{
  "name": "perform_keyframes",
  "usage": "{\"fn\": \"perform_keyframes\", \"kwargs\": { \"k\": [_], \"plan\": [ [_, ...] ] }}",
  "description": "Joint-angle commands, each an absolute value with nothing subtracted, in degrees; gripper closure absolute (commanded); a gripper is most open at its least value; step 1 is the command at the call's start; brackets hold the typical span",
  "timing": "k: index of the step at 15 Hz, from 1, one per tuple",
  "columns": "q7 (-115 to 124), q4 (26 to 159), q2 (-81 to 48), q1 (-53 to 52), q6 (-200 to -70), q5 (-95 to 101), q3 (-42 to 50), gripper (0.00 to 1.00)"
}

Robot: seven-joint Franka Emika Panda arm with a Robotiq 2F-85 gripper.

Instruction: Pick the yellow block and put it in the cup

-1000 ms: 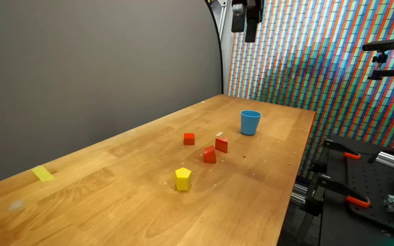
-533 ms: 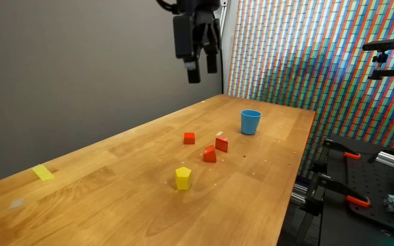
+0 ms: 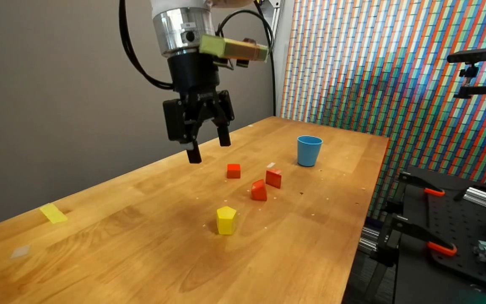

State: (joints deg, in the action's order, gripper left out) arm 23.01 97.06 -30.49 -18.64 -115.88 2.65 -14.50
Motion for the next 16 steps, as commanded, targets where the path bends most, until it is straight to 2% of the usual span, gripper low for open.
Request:
{"fn": "perform_keyframes", "kwargs": {
  "k": [1, 16],
  "plan": [
    [23.4, 93.9, -34.7, -20.0, -119.3, 0.3, -11.8, 0.00],
    [27.7, 105.1, -36.9, -24.4, -131.2, 0.2, -9.4, 0.00]
  ]
}}
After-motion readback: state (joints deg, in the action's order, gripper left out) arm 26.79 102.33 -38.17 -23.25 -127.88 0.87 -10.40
